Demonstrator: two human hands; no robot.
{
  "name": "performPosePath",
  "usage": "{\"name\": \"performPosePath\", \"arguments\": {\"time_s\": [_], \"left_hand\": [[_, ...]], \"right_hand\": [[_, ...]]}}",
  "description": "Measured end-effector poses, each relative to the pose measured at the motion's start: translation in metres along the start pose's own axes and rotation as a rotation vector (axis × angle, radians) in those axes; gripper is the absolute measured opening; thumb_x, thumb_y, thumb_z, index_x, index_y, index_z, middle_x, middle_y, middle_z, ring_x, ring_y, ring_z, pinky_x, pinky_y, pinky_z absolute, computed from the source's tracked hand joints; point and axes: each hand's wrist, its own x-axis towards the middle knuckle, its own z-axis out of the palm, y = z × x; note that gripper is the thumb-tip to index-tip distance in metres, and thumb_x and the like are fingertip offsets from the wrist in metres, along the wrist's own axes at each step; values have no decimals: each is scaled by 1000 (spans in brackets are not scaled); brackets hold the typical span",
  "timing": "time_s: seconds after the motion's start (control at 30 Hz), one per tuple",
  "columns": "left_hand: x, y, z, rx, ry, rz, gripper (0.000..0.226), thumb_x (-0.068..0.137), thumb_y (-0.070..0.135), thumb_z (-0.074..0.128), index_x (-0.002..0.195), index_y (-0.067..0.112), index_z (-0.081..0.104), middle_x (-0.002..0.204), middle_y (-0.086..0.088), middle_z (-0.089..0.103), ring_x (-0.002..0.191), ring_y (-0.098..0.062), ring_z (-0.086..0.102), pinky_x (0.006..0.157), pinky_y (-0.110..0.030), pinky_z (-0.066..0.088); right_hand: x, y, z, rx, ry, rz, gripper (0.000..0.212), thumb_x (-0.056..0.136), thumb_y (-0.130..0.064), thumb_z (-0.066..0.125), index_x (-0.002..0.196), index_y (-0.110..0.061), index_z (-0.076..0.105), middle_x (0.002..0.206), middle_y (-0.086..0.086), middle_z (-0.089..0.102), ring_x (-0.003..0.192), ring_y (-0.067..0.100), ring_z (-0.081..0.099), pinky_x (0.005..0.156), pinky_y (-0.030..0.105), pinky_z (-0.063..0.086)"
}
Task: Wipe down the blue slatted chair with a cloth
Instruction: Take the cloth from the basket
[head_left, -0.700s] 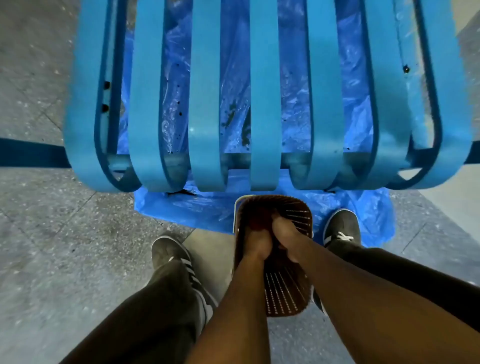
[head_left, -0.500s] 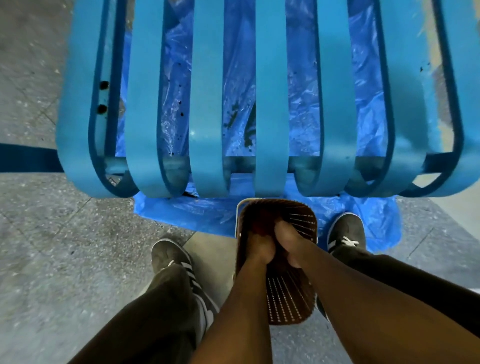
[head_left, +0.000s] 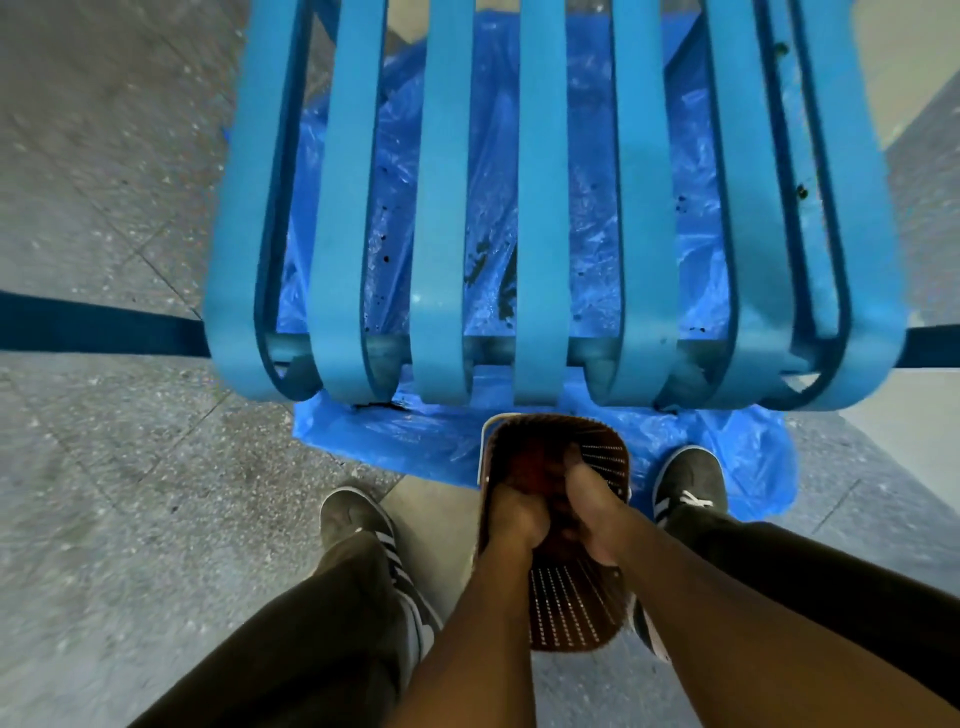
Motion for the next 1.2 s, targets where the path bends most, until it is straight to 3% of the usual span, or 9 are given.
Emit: {"name": "performPosePath", "arguments": {"time_s": [0.2, 0.3, 0.43, 0.53, 0.63, 0.8, 0.93, 1.07, 1.2], "left_hand": [[-52, 7, -14, -26, 58, 38, 24, 90, 12, 59, 111, 7, 71, 114, -18, 73, 103, -36, 69, 92, -45, 56], [-83, 12, -23, 36, 67, 127, 28, 90, 8, 56, 113, 11, 71, 115, -15, 73, 104, -34, 69, 92, -40, 56], [-133, 16, -38, 66, 93, 272, 29, 94, 9, 51, 114, 15, 71, 115, -10, 72, 104, -30, 67, 83, -27, 51], [-168, 11, -43, 38, 141, 357, 33, 90, 6, 53, 115, 20, 69, 111, -9, 72, 100, -29, 67, 78, -27, 49], [-200, 2, -45, -11, 176, 408, 23, 88, 14, 60, 99, 33, 66, 100, 0, 72, 91, -22, 66, 76, -29, 52], [-247, -6, -47, -62, 209, 608, 33, 87, 15, 67, 87, 47, 58, 89, 12, 69, 81, -2, 63, 72, -17, 45], [-276, -1, -54, 12, 266, 849, 47, 84, 21, 73, 117, 49, 55, 110, 12, 60, 95, 3, 60, 81, -6, 44], [-300, 19, -57, 181, 228, 1085, 80, 86, 34, 74, 153, 41, 32, 141, 14, 37, 128, 6, 41, 108, -13, 32], [-318, 43, -52, 200, 119, 1235, 81, 94, 34, 66, 157, 47, 17, 149, 24, 33, 128, 31, 28, 96, 9, 24]], "right_hand": [[-55, 1, -4, -77, 28, -135, 52, 101, -59, 33, 124, -22, 63, 112, 4, 65, 106, 24, 59, 77, 34, 42], [-89, 4, -6, -140, 48, -193, 41, 100, -45, 45, 125, -17, 62, 103, 3, 68, 97, 23, 61, 67, 30, 42], [-132, 14, -9, -191, 29, -323, 36, 87, -44, 64, 117, -24, 67, 114, 3, 71, 109, 24, 62, 90, 38, 48], [-163, 22, -10, -198, 35, -433, 32, 84, -38, 70, 114, -28, 64, 109, 3, 72, 104, 23, 65, 87, 38, 51], [-189, 29, -12, -123, -8, -533, 27, 89, -27, 70, 113, -16, 66, 102, 14, 75, 93, 27, 71, 78, 36, 55], [-235, 44, -25, -39, -55, -684, 18, 96, -20, 61, 110, -13, 71, 104, 15, 76, 98, 29, 71, 88, 38, 55], [-275, 47, -40, 109, -144, -792, 18, 99, -16, 58, 109, -11, 73, 102, 16, 77, 97, 31, 73, 87, 43, 59], [-321, 37, -64, 159, -246, -884, 19, 98, -13, 57, 106, -12, 74, 93, 5, 80, 77, 13, 76, 57, 21, 56], [-354, 29, -87, 155, -336, -942, 21, 97, -16, 57, 108, -13, 75, 95, 4, 79, 76, 13, 75, 58, 26, 57]]}}
